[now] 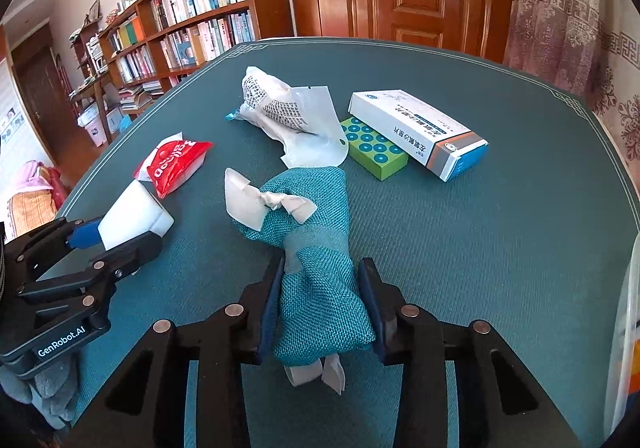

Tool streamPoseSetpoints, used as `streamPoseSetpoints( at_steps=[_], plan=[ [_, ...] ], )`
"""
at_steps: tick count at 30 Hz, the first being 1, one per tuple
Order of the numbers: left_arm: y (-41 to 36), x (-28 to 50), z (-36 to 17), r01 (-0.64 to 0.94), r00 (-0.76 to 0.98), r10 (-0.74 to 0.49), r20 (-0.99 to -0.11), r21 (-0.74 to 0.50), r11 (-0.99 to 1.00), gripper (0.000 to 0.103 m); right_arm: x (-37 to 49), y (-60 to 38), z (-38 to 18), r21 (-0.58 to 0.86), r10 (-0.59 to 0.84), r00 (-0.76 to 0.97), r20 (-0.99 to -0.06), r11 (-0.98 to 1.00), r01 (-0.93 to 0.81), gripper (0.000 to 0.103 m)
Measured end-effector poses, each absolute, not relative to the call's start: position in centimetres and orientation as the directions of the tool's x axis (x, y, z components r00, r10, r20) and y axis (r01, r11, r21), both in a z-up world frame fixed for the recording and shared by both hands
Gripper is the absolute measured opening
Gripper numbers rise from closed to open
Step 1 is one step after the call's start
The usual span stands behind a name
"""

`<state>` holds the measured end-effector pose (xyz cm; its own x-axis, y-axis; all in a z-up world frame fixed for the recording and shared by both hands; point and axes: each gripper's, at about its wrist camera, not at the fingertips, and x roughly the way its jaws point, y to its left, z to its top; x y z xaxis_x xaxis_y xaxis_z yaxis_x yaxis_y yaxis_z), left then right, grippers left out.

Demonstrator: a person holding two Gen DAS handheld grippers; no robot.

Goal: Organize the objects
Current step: 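Grasp the teal cloth with the right tool while the left holds the white block, then carry the teal cloth to the bowl with the right tool while the left carries the white block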

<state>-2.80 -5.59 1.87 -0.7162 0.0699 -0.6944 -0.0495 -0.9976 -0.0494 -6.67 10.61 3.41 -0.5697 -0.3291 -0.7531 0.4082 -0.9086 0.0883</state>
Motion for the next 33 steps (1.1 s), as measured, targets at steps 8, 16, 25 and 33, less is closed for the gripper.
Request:
streamPoseSetpoints(
  at_steps=[8, 16, 25, 33],
  plan=[
    [-5.5, -2.8, 1.9, -0.048, -0.718, 0.063, -0.693, -0.042, -0.998, 0.050, -4.8, 11.2, 4.4, 0.127, -0.358, -0.586, -0.727, -0.909, 0.397, 0.037],
    [-5.3, -2.6, 1.9, -0.045, -0.725, 0.049, -0.687, -0.024, -0.999, 0.050, -3.1, 12.6, 5.5, 0.157, -0.365, -0.612, -0.701, -0.917, 0.367, 0.037],
    [-5.5, -2.6, 2.0, -0.044, -0.718, 0.065, -0.693, -0.047, -0.998, 0.050, -1.1, 15.1, 6.5, 0.187, -0.361, -0.646, -0.672, -0.928, 0.323, 0.037],
    [-6.2, -2.6, 2.1, -0.046, -0.697, 0.126, -0.706, -0.132, -0.990, 0.050, 0.1, 17.9, 6.9, 0.211, -0.342, -0.672, -0.657, -0.939, 0.272, 0.037]
  ],
)
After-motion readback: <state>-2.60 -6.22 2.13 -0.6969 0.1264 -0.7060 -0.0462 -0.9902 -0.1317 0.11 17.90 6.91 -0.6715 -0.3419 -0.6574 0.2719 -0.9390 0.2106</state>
